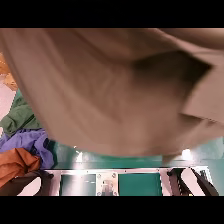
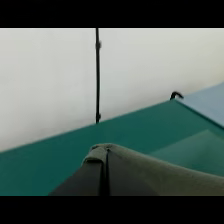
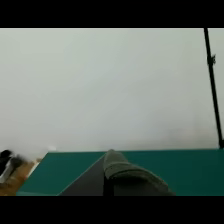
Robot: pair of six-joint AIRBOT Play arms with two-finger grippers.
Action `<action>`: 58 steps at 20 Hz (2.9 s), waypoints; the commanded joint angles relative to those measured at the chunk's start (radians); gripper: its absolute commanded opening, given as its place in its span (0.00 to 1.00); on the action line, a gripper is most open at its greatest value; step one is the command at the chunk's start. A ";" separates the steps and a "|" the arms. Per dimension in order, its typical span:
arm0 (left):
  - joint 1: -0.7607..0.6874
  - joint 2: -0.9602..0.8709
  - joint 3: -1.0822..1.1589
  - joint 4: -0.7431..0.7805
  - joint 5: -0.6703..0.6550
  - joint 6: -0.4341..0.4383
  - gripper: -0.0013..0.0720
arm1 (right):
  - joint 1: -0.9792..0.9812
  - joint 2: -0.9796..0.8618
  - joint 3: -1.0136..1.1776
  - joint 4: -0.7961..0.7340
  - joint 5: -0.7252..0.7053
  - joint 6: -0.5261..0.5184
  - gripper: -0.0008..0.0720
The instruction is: Fold the shirts.
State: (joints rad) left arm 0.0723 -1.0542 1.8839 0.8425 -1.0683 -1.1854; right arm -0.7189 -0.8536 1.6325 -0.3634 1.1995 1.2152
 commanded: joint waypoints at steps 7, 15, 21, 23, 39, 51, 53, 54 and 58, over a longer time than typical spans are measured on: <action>-0.090 -0.726 -0.291 -0.283 0.115 0.182 0.06 | 0.307 -0.435 -0.674 -0.090 -0.477 -0.180 0.04; 0.064 -0.870 -0.210 -0.441 -0.113 0.103 0.98 | 0.164 -0.665 -0.474 -0.150 -0.208 -0.180 0.44; 0.251 -0.863 -0.231 -0.320 -0.638 -0.100 0.98 | -0.137 -0.547 -0.526 -0.333 0.110 -0.150 0.47; 0.231 -0.808 -0.396 -0.262 -0.621 -0.077 0.98 | -0.219 -0.488 -0.607 -0.364 0.105 -0.150 0.47; -0.137 -0.547 -1.034 -0.059 -0.150 -0.056 0.63 | -0.362 -0.426 -0.719 -0.364 0.029 -0.150 0.47; 0.034 -0.510 -1.012 -0.003 -0.006 -0.005 0.06 | -0.360 -0.462 -0.918 -0.505 0.005 -0.131 0.69; 0.039 -0.510 -0.998 -0.006 -0.004 0.017 0.06 | -0.328 -0.492 -0.926 -0.501 0.005 -0.132 0.69; 0.039 -0.510 -0.995 -0.010 -0.001 0.017 0.06 | -0.296 -0.506 -0.926 -0.501 0.005 -0.132 0.69; 0.039 -0.510 -0.995 -0.011 0.006 0.017 0.06 | -0.133 -0.549 -0.926 -0.472 -0.057 -0.132 0.68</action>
State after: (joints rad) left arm 0.1062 -1.5646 0.8856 0.8352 -1.1397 -1.1763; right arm -0.9424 -1.3724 0.7139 -0.8444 1.1912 1.0843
